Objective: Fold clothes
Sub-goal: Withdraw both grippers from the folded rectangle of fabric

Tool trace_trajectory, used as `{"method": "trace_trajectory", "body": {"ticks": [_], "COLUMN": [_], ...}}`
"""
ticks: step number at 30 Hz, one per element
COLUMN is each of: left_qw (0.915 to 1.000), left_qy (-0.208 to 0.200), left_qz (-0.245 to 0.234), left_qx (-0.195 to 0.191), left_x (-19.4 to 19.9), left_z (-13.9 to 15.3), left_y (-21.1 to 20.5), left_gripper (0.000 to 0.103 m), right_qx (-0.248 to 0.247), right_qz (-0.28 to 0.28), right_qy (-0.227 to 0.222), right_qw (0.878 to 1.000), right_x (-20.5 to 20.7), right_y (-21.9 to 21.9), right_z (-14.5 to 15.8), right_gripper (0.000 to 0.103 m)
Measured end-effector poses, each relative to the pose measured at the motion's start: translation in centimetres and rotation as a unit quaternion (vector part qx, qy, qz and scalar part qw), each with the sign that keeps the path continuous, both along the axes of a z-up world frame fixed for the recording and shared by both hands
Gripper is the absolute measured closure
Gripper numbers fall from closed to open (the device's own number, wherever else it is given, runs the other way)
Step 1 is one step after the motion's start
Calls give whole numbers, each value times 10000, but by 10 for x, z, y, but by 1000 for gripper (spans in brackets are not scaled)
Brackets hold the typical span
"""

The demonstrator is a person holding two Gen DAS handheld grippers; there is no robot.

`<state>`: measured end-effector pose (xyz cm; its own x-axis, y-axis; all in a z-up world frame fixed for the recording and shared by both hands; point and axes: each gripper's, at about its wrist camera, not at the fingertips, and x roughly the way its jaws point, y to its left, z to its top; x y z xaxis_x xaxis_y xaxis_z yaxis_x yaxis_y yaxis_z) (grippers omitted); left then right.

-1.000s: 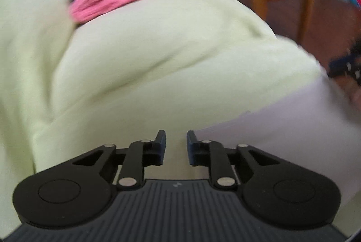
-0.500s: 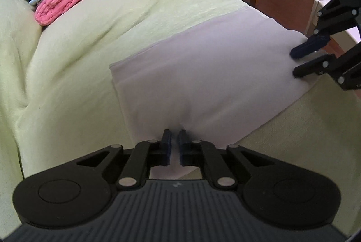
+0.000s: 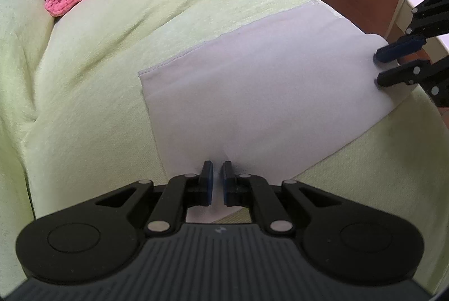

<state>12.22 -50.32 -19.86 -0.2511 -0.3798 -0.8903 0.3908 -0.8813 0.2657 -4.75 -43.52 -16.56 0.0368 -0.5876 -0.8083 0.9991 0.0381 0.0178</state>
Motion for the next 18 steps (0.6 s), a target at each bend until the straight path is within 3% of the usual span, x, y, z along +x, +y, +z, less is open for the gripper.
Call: {"method": "trace_trajectory", "body": {"ticks": [4,10,15,18], "left_qw": [9995,9974,9988,9981], "left_qy": [252,586,283,447], "left_qz": [138,385,373,415], "left_qx": [-105,-195,-113,-99], "left_x": [13,34,38,46], "left_z": [13,27,0,0], "left_y": [5,9,3,3], "left_gripper": [95,94,94,94], "right_qx": [9,-227,67,108], "right_qz": [135,131,240,197], "right_qy": [-1,-42,73,69], "right_qw": [9999,9996,9997,9997], "right_x": [5,8,15,9], "right_y": [4,13,8,12], "right_z": [-4,7,-8,-13], "right_gripper": [82,82,82,81]}}
